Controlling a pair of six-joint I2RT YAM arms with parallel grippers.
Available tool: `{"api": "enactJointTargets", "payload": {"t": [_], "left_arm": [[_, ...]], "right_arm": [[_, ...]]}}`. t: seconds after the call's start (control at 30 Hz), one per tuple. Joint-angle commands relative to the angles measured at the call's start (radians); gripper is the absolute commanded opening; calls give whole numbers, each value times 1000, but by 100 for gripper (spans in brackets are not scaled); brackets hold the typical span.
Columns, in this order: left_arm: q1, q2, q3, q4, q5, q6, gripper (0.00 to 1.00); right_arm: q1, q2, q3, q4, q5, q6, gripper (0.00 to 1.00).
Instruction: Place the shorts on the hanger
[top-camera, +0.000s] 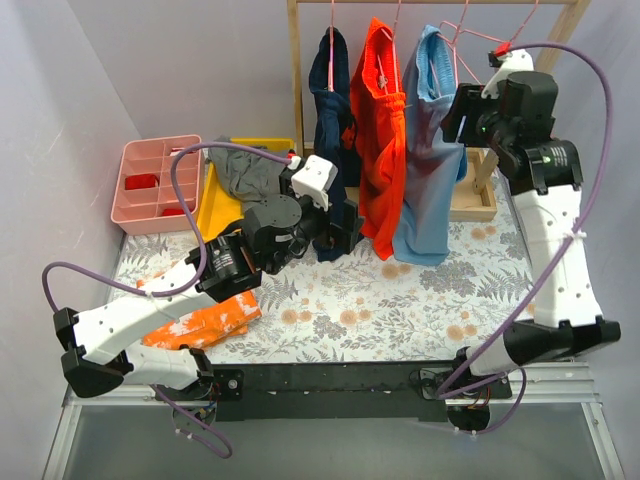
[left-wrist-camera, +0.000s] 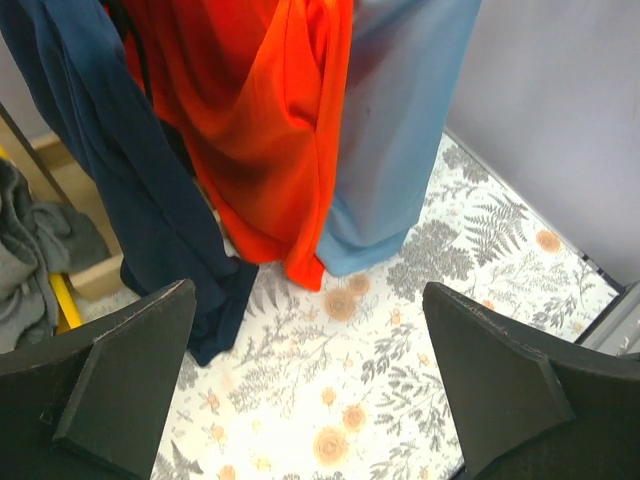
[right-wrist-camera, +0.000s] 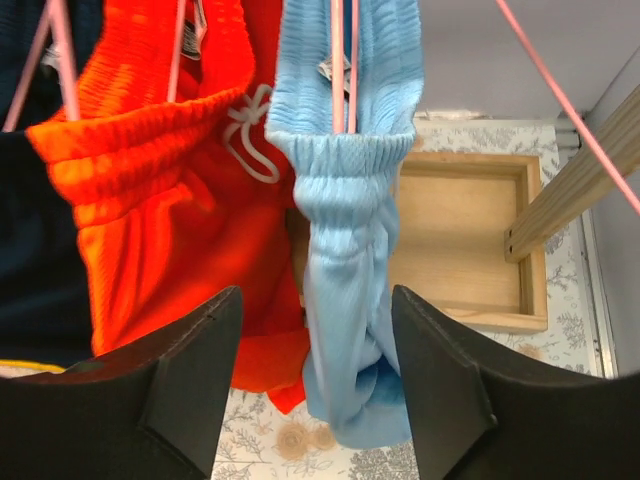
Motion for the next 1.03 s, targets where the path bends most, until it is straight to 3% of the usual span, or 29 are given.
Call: {"api": "enactJointTargets", "payload": {"t": [0.0,0.17,0.3,0.53,0.63,0.77,1.0], "left_arm": [[6,-42,-25,-43,-17,-71,98],[17,-29,-56,-138,13,-165,98],[26,-33,-141,-192,50,-269,98],[29,-104,-362,-123,116,-433,98],[29,-130,-448,-96,87,-501,98],[29,-176,-536,-54,61,-548,98],[29,-194,-591,-30,30,-579,98]], "right_arm": [[-3,-136,-58,-10,-38,40,70],[10,-342,-275,31,-166,79,72],[104,-487,-571,99,-183,135,73],[538,-643,-954,272,44,295,73],[624,-680,-1082,405,64,352,74],[654,-714,-1262,571,76,384,75],[655,-682,-1325,625,76,370,80]]}}
